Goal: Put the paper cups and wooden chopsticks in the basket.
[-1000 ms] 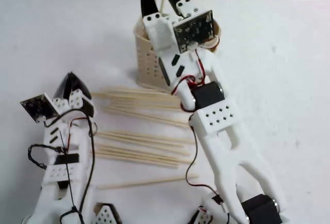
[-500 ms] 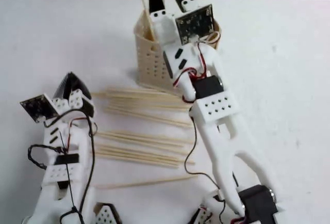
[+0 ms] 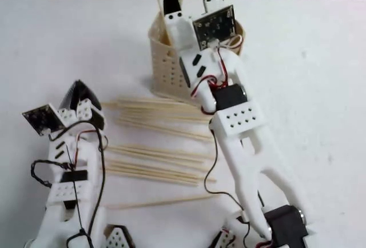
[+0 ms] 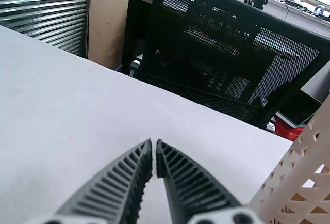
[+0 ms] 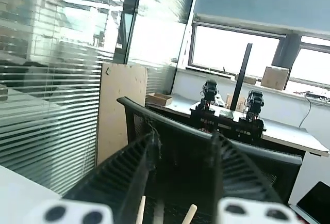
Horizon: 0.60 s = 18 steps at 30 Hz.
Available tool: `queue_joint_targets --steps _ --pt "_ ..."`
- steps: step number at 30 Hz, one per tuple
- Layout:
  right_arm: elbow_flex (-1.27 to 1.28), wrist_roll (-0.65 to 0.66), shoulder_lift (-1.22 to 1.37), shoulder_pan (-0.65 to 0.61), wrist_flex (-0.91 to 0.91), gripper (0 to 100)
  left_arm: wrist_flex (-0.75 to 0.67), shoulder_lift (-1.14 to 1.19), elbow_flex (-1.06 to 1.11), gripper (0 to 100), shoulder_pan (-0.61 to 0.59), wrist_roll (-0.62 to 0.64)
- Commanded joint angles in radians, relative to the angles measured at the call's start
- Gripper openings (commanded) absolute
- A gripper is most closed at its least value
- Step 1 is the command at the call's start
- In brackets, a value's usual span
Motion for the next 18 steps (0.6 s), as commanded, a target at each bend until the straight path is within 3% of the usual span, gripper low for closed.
queue_joint_targets --steps 1,9,18 --pt "-0.071 0.012 -0.024 0.007 0.042 11.1 -0.021 -0.019 -0.005 5 0.008 0.005" --pt "-0.074 0.012 -0.024 -0.002 0.127 9.9 -0.023 -0.019 -0.006 5 0.007 0.003" --pt "-0.068 0.009 -0.076 -0.071 0.771 6.0 -0.023 -0.019 -0.006 5 0.005 0.003"
